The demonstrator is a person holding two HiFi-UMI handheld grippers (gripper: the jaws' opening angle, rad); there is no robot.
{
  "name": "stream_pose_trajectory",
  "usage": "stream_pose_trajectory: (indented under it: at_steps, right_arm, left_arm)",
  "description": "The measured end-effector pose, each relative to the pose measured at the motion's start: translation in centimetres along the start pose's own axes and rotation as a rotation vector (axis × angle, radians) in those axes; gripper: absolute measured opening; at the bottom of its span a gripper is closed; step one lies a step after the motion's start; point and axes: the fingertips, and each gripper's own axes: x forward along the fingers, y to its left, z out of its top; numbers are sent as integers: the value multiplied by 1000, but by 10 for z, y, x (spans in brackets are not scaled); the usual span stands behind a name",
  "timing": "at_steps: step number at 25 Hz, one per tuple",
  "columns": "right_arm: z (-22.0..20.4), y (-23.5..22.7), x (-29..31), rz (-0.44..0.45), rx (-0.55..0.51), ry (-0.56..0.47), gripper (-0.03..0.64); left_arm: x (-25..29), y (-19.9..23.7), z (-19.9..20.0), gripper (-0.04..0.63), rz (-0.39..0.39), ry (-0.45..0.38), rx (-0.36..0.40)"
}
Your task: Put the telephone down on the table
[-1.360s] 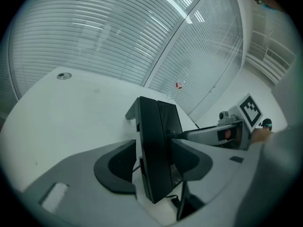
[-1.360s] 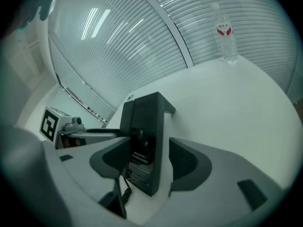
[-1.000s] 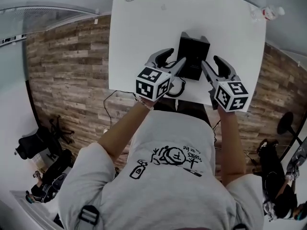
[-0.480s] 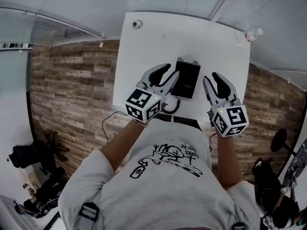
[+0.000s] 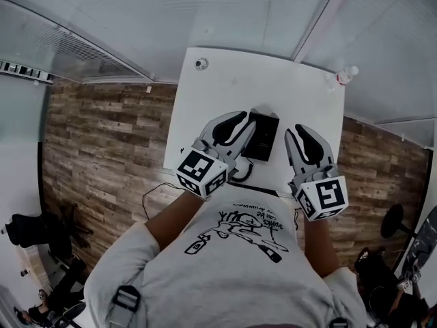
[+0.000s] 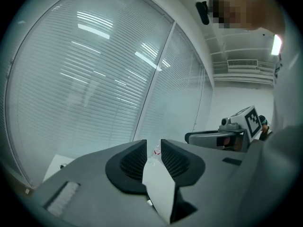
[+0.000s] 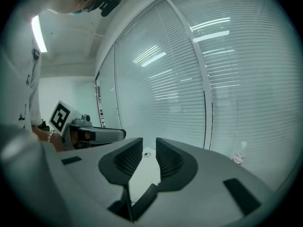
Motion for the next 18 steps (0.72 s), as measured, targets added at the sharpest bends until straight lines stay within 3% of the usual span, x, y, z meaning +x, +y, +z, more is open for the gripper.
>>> stream_pose_trajectory:
  at_steps: [8, 18]
  right_arm:
    - [35, 18, -28, -26, -81, -73, 66]
    - [47, 31, -39, -28, -67, -105, 54]
  left_arm:
    - [-23, -16, 27, 66, 31, -82, 49]
    - [-27, -36, 38, 64, 11, -120, 95]
